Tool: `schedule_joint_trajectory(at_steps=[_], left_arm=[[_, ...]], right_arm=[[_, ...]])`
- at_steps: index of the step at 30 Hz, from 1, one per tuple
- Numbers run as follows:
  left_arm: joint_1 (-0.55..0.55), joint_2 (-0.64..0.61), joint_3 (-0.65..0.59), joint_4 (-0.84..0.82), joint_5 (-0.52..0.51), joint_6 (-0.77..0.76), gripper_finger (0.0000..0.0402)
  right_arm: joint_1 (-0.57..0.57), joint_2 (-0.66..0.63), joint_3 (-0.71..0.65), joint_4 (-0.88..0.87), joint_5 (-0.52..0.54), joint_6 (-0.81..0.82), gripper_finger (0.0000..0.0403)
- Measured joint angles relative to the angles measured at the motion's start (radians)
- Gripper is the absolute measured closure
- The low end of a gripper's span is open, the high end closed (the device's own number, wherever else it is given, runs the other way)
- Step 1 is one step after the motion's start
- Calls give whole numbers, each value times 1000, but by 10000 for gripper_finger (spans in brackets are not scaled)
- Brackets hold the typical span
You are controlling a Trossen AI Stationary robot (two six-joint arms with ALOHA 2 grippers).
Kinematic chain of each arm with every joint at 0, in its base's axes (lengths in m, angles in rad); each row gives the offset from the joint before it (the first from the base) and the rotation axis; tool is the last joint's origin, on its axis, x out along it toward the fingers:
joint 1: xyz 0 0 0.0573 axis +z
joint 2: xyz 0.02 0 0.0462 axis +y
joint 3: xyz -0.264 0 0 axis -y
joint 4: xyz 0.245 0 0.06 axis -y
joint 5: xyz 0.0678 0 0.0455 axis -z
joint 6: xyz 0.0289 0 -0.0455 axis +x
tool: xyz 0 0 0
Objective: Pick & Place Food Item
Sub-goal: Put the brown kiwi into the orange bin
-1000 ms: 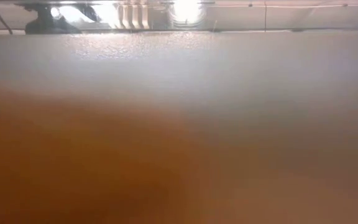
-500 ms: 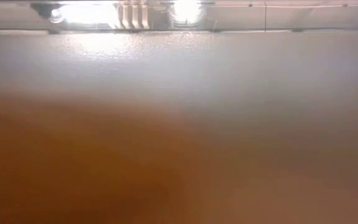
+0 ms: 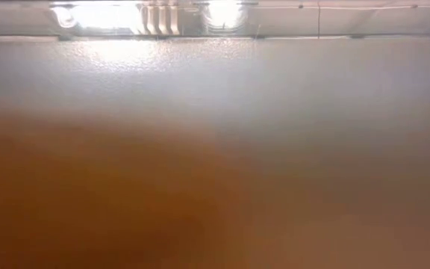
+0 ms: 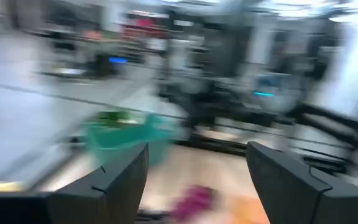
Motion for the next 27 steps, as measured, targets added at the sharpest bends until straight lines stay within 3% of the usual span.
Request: schedule_joint_trajectory(at_steps=[1, 3, 7, 11, 14, 22, 27], left_arm=[[1, 10, 0, 8, -52, 9, 126], [1, 19, 2, 6, -40, 9, 126], [6, 18, 2, -16, 133, 19, 126], [59, 16, 2, -9, 198, 37, 126], [143, 12, 2, -18, 327, 62, 126], [486, 6, 2, -34, 787, 30, 126], [538, 6, 2, -33, 844, 17, 126]], right_arm=[[0, 0, 0, 0, 0, 0, 395], [0, 0, 0, 0, 0, 0, 395], [0, 0, 0, 0, 0, 0, 395], [0, 0, 0, 0, 0, 0, 395], [0, 0, 0, 0, 0, 0, 395], [0, 0, 0, 0, 0, 0, 395], [0, 0, 0, 0, 0, 0, 395]])
